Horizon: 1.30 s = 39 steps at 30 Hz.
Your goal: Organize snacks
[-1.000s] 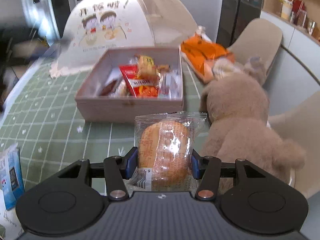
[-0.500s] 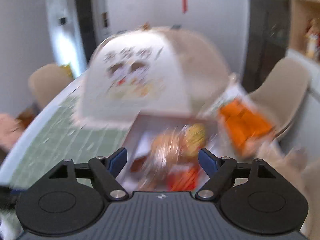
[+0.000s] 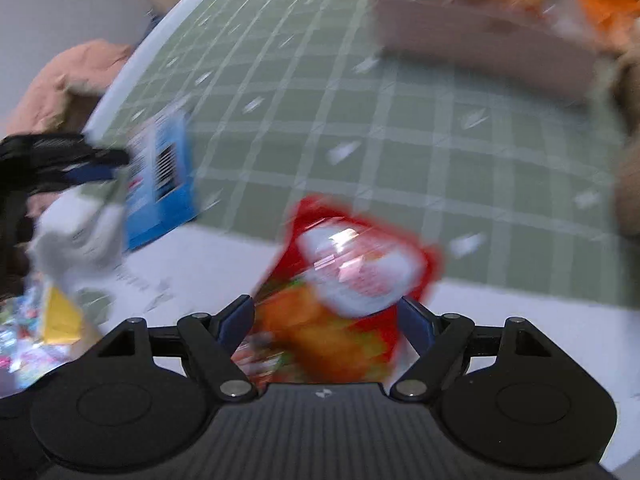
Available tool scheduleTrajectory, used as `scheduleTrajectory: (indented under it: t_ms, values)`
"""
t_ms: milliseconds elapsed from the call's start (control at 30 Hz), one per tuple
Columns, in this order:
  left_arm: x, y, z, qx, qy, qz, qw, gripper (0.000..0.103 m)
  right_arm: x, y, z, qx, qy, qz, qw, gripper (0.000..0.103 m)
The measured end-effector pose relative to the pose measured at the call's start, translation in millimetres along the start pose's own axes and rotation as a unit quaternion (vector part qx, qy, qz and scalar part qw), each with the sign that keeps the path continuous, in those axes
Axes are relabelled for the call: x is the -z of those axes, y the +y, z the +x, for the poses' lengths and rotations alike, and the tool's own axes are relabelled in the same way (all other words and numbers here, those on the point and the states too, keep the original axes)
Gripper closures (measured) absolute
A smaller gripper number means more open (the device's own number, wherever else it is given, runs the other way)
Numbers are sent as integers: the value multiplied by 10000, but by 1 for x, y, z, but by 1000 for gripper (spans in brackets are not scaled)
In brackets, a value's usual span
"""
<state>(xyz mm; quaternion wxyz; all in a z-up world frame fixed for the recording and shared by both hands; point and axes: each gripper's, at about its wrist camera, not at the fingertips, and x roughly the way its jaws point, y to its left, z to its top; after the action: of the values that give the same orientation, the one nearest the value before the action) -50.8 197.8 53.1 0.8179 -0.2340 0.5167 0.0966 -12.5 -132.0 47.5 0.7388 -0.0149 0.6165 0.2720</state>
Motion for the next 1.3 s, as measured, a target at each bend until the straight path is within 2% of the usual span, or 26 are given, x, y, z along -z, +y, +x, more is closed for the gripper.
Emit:
scheduleTrajectory:
  t_ms: [100,133,167,233,367,500,600,733,833,933,1000,1033,1067,1167,1300]
  values:
    - [4,-15,10,188,98,148,9997,54,0,15,4,255,-14,-353,9991,23]
    - [4,-20,13,248,104,222,9994,54,-2,16,4,341,-92,-434,9984,32]
    - [6,-27,15,292,106,306,9990,54,-2,16,2,404,-184,-510,9977,46]
    - [5,-43,20,320,4,614,9976,54,-8,12,-2,460,-319,-664,9962,53]
    - [-1,-73,33,437,-112,1157,9923,55,-21,3,-3,587,-563,-820,9933,53]
    - [-4,-97,43,622,-116,1548,9859,55,-34,-10,-4,1133,-996,-958,9839,53]
    - [-1,-107,46,690,-99,1715,9827,55,-42,-26,-6,1389,-1206,-824,9795,53]
    - [2,-105,48,791,-71,1655,9830,56,-44,-38,-12,1259,-1380,-509,9811,53]
    - [0,-94,47,1053,-29,1409,9844,56,-38,-31,-15,1035,-1571,-478,9810,51]
    - [-3,-88,51,1362,126,1280,9823,56,-40,-17,-9,883,-1678,-476,9807,52]
    - [-3,-89,52,1468,190,1299,9804,56,-44,-5,-2,782,-1651,-544,9817,61]
    - [-3,-89,52,1502,222,1277,9801,56,-47,0,3,792,-1605,-617,9819,71]
    - [-4,-90,53,1529,260,1232,9802,56,-50,6,8,879,-1580,-705,9810,75]
    - [-4,-93,52,1558,282,1198,9801,56,-54,17,19,1011,-1529,-816,9797,75]
    - [-4,-105,45,1210,70,1486,9814,56,-50,18,18,1135,-1528,-882,9777,75]
